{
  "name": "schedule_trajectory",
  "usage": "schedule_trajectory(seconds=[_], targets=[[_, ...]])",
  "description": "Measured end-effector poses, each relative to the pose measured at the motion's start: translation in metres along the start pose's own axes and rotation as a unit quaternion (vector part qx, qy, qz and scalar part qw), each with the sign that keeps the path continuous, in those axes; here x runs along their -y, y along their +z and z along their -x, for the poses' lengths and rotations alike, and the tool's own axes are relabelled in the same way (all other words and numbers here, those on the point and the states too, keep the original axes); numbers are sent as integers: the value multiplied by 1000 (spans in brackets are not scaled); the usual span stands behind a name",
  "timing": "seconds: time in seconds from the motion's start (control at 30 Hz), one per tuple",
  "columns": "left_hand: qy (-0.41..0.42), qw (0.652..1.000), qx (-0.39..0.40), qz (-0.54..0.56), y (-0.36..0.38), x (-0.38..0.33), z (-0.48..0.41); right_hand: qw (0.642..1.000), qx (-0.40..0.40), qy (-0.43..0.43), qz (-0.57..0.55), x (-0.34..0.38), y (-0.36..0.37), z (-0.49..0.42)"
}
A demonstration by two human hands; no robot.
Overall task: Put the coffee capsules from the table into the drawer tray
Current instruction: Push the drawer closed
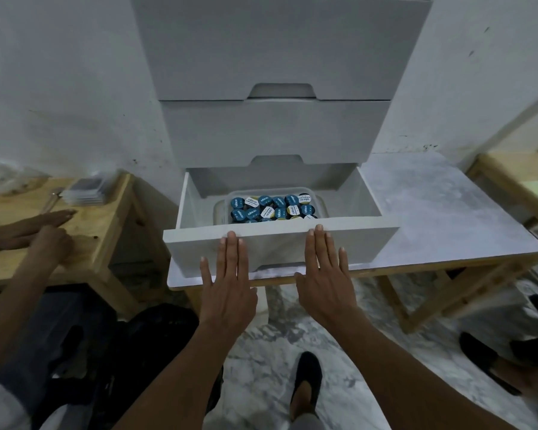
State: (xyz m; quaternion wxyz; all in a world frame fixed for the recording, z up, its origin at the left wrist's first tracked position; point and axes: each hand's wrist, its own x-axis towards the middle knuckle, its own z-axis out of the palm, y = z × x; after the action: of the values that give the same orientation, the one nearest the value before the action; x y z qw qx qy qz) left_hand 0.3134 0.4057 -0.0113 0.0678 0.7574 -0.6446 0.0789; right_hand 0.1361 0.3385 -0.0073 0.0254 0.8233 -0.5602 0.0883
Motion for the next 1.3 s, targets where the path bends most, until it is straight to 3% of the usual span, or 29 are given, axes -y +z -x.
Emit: schedule_trajectory(seconds=[0.93, 1.3], targets=[[-54, 998, -12, 22, 20, 0, -123, 999, 2, -20, -46, -14, 14, -119], [-38, 995, -65, 65, 27, 6, -129, 998, -12, -37, -53, -21, 30, -116]])
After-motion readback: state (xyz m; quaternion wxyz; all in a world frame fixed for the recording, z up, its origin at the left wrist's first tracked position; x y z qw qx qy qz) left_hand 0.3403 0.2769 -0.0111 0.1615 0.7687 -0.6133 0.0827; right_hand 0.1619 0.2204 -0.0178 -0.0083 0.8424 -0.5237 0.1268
